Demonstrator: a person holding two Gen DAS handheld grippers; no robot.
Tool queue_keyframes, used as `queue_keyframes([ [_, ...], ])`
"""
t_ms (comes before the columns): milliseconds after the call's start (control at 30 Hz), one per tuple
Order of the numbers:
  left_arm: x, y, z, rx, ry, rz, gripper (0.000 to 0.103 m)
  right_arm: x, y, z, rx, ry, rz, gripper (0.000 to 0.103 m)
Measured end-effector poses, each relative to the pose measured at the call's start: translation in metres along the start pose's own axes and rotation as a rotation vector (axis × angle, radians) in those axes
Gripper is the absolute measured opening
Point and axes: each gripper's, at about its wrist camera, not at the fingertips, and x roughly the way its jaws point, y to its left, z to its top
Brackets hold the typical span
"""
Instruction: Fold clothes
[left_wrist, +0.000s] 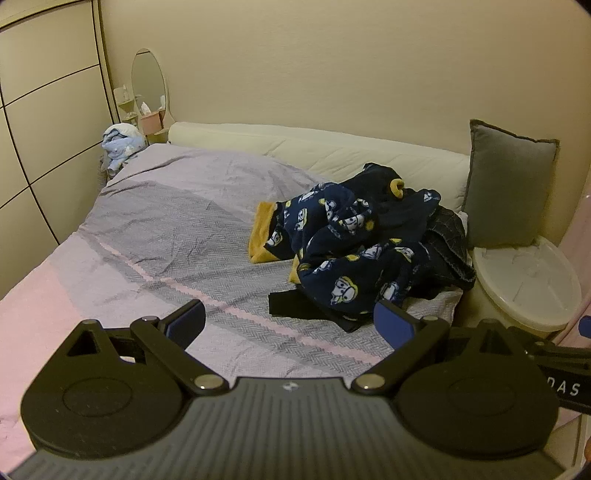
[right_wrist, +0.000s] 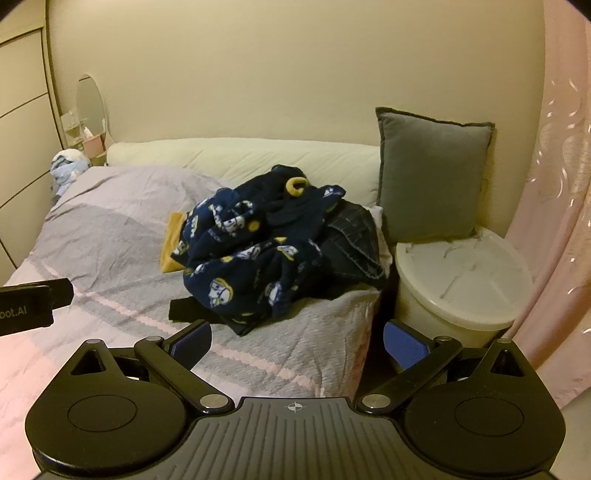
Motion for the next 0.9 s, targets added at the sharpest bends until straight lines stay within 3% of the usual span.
queue_keyframes([
  [900, -0.006, 0.020, -0.031, -0.026, 0.006, -0.026, 0.097, -0.012, 0.011, 0.000, -0.021, -0.030, -0.011, 0.102],
])
